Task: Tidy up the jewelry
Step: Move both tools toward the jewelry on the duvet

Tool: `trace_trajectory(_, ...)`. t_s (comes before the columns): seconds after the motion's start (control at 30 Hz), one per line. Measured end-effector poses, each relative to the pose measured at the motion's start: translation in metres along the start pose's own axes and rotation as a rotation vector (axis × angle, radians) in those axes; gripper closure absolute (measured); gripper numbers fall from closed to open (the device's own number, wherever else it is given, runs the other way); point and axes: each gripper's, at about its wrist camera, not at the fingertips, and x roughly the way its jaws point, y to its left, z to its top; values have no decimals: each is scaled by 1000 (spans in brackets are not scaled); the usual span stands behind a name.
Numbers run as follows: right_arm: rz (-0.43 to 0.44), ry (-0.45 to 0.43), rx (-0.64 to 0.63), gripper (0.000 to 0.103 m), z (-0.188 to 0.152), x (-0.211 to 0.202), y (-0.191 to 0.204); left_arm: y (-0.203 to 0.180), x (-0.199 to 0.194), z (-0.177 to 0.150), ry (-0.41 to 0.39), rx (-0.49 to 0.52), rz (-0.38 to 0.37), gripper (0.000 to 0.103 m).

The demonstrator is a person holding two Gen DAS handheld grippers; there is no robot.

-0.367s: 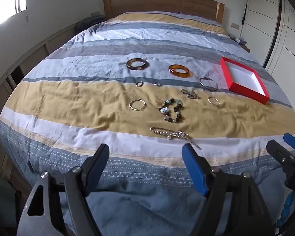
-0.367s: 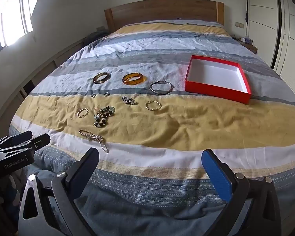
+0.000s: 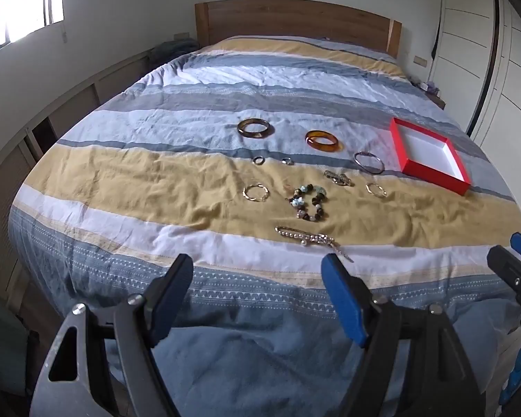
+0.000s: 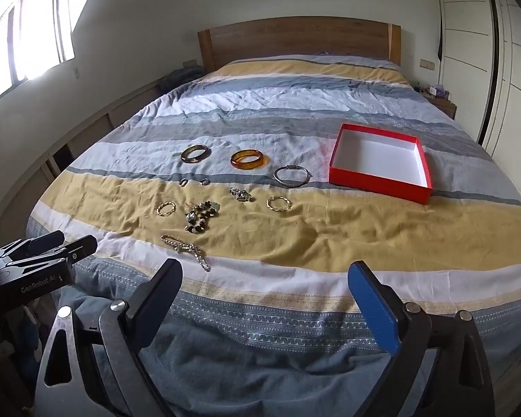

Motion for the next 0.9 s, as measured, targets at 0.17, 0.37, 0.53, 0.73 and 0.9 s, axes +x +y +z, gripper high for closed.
trace_trajectory(0.17, 31, -2, -25, 18, 11, 27, 16, 13, -8, -3, 16, -20, -16, 28)
trace_trajectory(0.37, 104, 7, -68, 25, 15, 31, 28, 21, -11, -2, 0, -27, 4, 28)
trace_trajectory(0.53, 162, 54, -103, 33, 10, 47, 34, 22, -1, -1, 1, -21, 27, 28)
trace_trajectory(0.73, 195, 96, -100, 39, 8, 69, 33, 26, 24, -3, 35, -31, 29, 28)
trace_trajectory(0.9, 233, 140, -120, 43, 7, 92, 37, 29, 46, 2, 61, -19, 10, 29)
